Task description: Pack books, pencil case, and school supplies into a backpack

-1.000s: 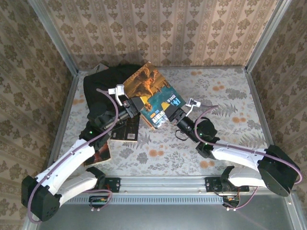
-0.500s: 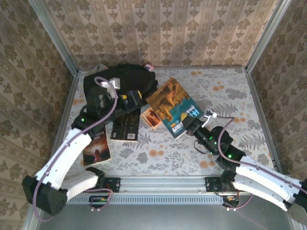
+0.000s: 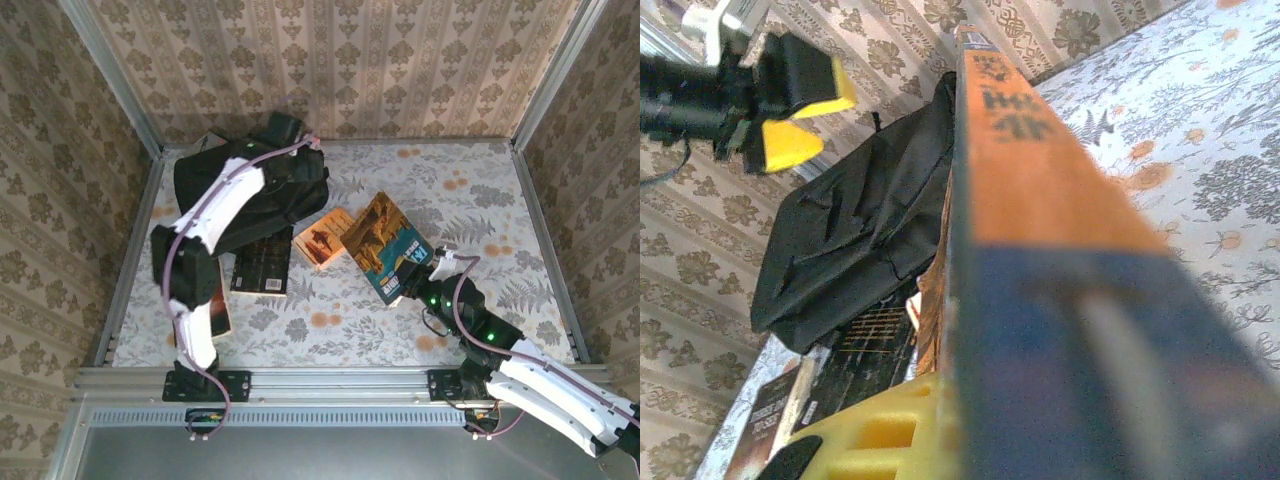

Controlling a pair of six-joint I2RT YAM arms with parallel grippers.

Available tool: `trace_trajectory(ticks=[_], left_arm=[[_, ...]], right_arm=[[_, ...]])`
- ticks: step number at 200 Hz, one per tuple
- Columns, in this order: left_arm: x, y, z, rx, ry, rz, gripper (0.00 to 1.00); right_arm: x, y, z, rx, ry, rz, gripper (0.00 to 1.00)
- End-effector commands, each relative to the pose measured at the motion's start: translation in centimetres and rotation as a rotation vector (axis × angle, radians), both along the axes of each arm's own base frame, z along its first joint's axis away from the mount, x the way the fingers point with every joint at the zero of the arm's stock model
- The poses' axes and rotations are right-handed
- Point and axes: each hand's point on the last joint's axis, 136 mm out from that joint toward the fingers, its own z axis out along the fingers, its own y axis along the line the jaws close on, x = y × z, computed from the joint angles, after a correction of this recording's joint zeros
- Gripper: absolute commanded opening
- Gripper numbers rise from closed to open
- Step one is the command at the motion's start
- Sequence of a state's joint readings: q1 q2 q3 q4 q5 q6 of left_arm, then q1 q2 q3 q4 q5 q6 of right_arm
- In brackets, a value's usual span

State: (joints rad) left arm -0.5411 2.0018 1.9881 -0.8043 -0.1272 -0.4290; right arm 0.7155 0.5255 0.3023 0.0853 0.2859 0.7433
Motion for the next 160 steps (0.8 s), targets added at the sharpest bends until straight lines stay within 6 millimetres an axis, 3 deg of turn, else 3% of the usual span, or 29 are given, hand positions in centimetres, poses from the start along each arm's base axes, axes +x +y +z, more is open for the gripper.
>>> trace_trajectory(ticks=[1, 33, 66, 94, 114, 160], left_arm=[[0.8, 1.4, -0.2, 0.328, -0.036, 0.041, 0.95], [4.3, -1.1, -1.6, 0.431, -0.099, 0.018, 0.99], [6.7, -1.0, -3.5, 0.457, -0.128, 0.034, 1.0], [7.7, -0.6, -5.1, 0.46, -0.118, 0.038, 0.92], [7.9, -0.8, -6.2, 0.406, -0.087, 0.022, 0.75], [7.7, -2.4, -7.1, 0.234, -0.023, -0.059, 0.0]], right_arm=[[0.4, -0.8, 1.1, 0.011, -0.065, -0.034, 0.0], [0.8, -1.1, 0.2, 0.041, -0.044, -0.034, 0.0], [1.1, -1.4, -1.0, 0.062, -0.007, -0.037, 0.0], [1.2, -1.6, -1.6, 0.074, 0.006, -0.042, 0.0], [1.2, -1.6, -2.1, 0.081, 0.021, -0.041, 0.0], [1.2, -1.5, -2.2, 0.096, 0.03, -0.038, 0.0]])
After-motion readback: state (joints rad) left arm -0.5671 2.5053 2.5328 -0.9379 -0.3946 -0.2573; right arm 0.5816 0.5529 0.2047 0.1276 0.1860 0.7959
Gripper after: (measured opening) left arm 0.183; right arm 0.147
